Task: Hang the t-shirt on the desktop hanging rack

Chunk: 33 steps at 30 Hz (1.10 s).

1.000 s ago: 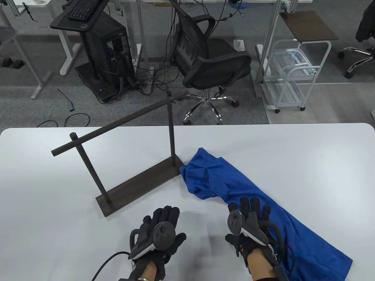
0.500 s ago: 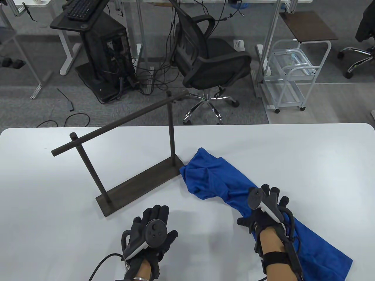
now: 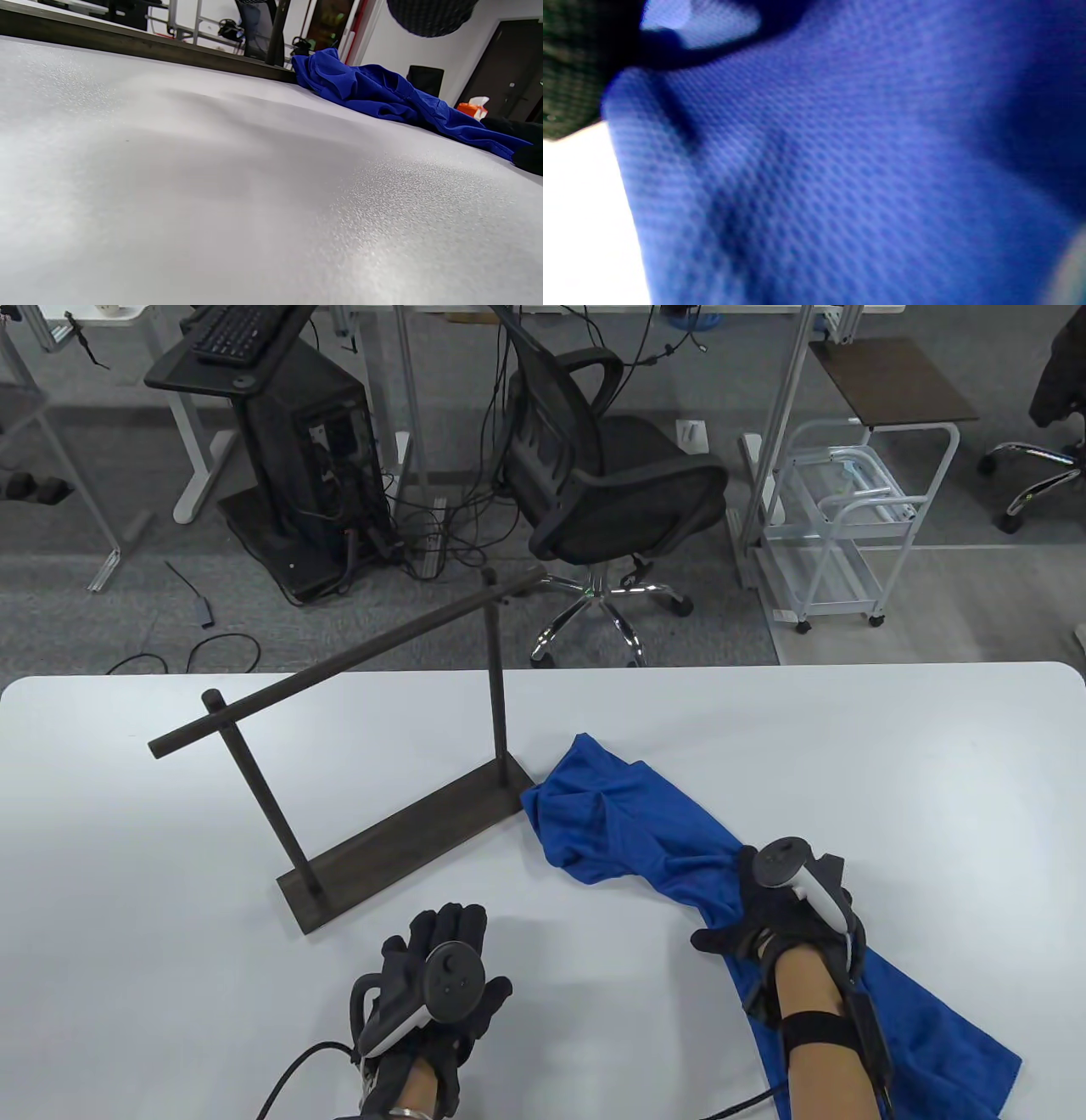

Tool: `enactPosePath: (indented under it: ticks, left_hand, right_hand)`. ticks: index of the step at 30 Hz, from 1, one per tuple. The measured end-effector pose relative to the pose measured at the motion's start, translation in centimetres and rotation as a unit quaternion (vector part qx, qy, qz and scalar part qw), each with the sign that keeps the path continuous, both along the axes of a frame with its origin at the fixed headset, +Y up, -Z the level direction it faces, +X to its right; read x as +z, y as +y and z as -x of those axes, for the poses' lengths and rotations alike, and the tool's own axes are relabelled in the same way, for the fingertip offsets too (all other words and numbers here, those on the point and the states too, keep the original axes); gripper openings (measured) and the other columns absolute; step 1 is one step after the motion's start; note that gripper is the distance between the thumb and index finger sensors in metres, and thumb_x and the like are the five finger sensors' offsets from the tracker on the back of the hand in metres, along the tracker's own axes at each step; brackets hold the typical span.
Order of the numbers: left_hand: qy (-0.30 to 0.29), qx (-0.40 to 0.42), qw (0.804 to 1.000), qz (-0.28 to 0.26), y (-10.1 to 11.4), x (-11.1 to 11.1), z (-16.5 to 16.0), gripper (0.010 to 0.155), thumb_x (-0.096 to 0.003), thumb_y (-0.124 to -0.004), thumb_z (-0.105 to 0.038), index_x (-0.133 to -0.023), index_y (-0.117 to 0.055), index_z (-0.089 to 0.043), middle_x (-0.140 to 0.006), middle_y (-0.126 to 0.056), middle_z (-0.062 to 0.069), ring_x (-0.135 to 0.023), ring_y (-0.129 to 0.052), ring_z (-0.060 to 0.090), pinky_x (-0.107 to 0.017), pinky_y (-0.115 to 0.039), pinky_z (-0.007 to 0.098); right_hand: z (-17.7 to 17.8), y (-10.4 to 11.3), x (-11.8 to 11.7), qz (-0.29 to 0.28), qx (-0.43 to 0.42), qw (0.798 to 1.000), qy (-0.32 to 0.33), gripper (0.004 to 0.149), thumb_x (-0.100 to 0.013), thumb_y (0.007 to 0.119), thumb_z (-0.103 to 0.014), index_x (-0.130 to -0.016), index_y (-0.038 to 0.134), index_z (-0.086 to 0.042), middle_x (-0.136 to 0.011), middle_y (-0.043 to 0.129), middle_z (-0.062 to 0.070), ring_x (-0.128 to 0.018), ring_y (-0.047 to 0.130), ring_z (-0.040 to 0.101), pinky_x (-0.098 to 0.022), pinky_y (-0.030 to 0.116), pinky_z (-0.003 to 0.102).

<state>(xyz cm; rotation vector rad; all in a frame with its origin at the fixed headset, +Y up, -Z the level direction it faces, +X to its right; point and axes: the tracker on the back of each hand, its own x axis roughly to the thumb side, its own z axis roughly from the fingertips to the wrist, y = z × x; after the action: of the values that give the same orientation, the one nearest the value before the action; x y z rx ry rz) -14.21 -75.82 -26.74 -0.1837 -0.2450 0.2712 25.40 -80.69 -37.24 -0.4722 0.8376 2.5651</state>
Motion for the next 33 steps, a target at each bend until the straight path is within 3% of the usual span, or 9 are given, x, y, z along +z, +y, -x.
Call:
enactPosePath:
  ticks: [6,14,23,33]
  left_hand:
    - [-0.004,-0.002,1.000,0.003,-0.1,0.0,-0.1,0.086,-0.0486,-0.063,-0.057,-0.111,-0.022,-0.014,-0.115,-0.028,0.023,-0.104,-0.033,0.055,-0.066,-0.030,0.077]
    - [-0.009,0.002,1.000,0.002,-0.1,0.0,-0.2,0.086,-0.0487,-0.063,-0.056,-0.111,-0.022,-0.015,-0.115,-0.029,0.023,-0.104,-0.034,0.055,-0.066,-0.030,0.077]
    - [-0.013,0.002,1.000,0.004,-0.2,0.0,-0.4,0.085,-0.0488,-0.063,-0.056,-0.111,-0.023,-0.015,-0.115,-0.030,0.023,-0.104,-0.035,0.054,-0.066,-0.031,0.077]
    - [-0.018,0.007,1.000,-0.002,0.0,0.0,-0.6,0.084,-0.0490,-0.063,-0.055,-0.111,-0.023,-0.015,-0.115,-0.031,0.023,-0.104,-0.036,0.054,-0.066,-0.031,0.077]
  right_hand:
    - [0.6,0.8,0.0,-0.020,0.031,0.999,0.004,0.108,-0.019,0.091,-0.058,-0.090,0.011,-0.047,-0.104,-0.005,0.001,-0.099,-0.008,0.036,-0.070,0.004,0.068]
    - [1.6,1.8,0.0,-0.046,0.067,0.997,0.018,0.098,-0.023,0.090,-0.051,-0.094,0.023,-0.045,-0.107,0.012,0.007,-0.098,0.015,0.043,-0.068,0.026,0.063]
    - [3.3,2.9,0.1,-0.078,0.110,0.989,0.055,0.085,-0.030,0.087,-0.039,-0.097,0.035,-0.039,-0.103,0.036,0.017,-0.081,0.046,0.047,-0.056,0.057,0.052]
    - [5.1,3.6,0.8,-0.112,0.175,0.974,0.095,0.074,-0.037,0.088,-0.021,-0.096,0.045,-0.026,-0.085,0.066,0.019,-0.062,0.074,0.040,-0.041,0.072,0.045]
